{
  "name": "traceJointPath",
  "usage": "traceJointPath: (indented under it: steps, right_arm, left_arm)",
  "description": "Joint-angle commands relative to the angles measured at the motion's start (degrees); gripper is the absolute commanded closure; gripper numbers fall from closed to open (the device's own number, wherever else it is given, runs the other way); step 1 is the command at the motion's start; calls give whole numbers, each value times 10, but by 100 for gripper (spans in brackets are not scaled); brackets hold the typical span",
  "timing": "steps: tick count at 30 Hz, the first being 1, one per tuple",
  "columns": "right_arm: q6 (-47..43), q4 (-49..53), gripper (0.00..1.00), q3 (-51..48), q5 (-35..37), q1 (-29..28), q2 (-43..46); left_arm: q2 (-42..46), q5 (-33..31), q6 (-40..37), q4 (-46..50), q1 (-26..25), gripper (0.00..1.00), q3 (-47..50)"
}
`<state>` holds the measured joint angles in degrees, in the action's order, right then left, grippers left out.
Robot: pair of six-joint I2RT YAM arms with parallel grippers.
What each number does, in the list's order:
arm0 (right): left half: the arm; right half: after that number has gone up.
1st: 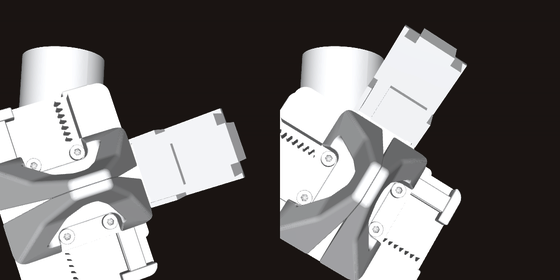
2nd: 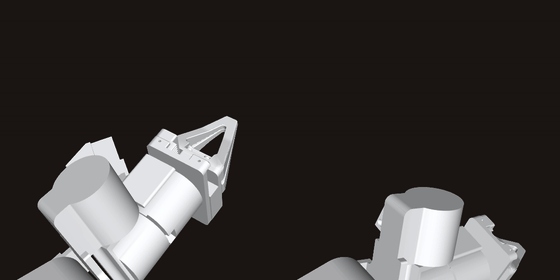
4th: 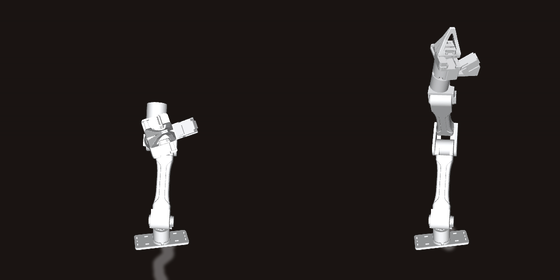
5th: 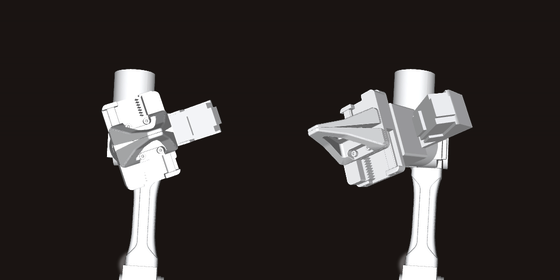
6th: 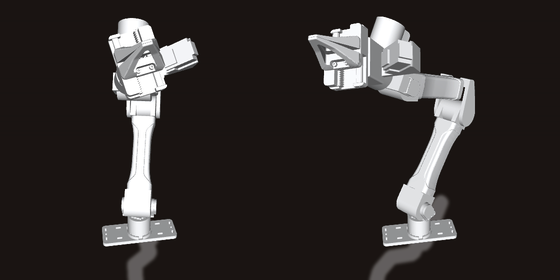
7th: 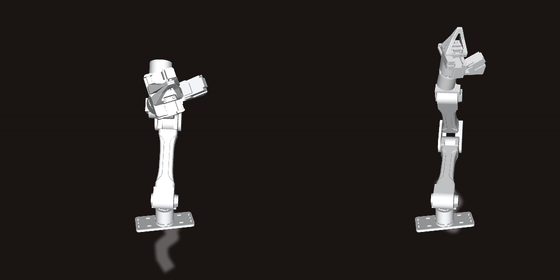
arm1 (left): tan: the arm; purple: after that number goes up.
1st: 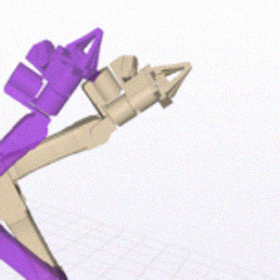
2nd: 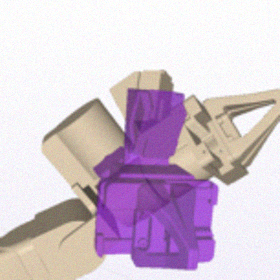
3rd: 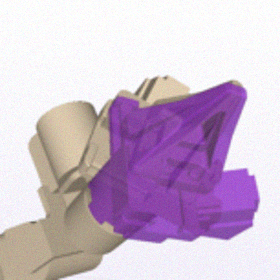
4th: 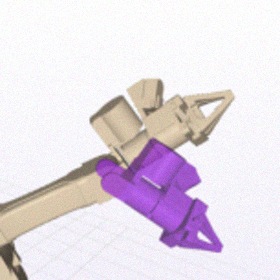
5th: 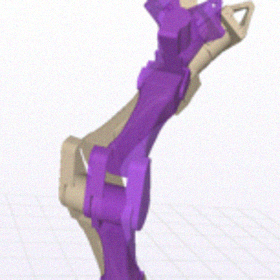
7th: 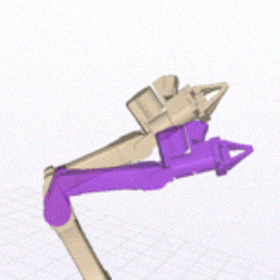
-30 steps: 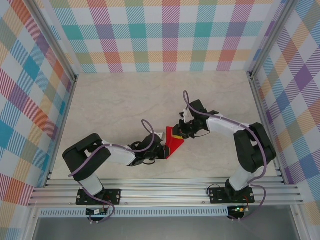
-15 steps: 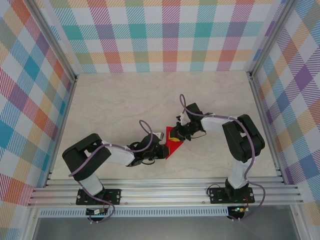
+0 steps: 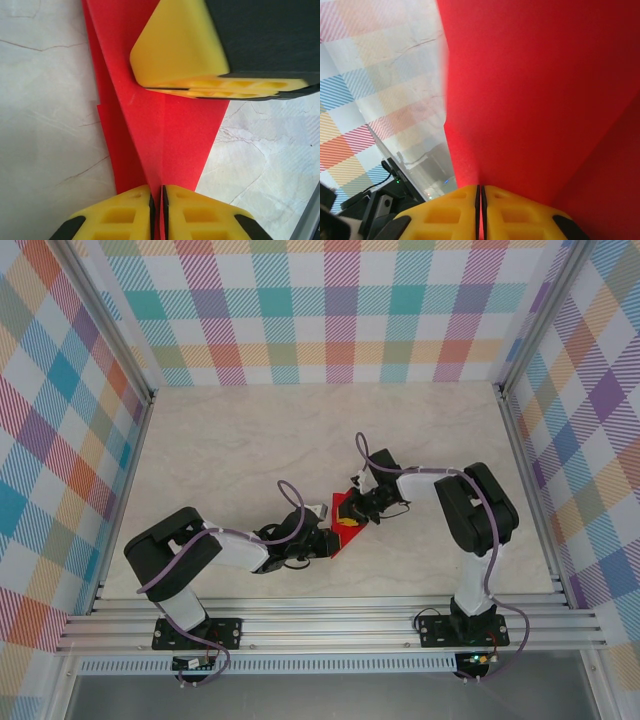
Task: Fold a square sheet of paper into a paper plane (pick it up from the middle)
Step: Third fold the triangle at the center of the table.
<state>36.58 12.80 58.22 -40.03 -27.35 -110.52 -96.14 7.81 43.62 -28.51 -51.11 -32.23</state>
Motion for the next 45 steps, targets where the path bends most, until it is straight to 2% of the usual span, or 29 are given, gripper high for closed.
traceJointPath:
  steps: [1,8,16,22,27,31,40,45]
  right_arm:
    - [-13,15,89,14,24,-2,-15]
    - [-13,20,89,8,42,-2,-6]
    - [-11,22,89,5,44,-1,4]
    - [-3,15,86,-4,41,-2,45]
    - [0,9,84,-11,31,-2,74]
    - [9,-15,84,-14,-8,-5,61]
    - [10,-33,84,-5,-44,-20,32]
    - [-4,-11,84,0,-5,-19,20]
  left_arm:
    - [5,-10,-5,54,4,81,-5]
    - [22,-18,-5,76,-7,82,4]
    - [32,-16,-5,75,-8,100,14]
    - [18,-30,16,106,-9,100,7]
    - [7,-21,29,95,-8,100,16]
    - [0,-12,26,89,-7,100,9]
    - [-20,10,16,84,-6,100,-7]
    - [-20,9,18,84,-3,100,-4]
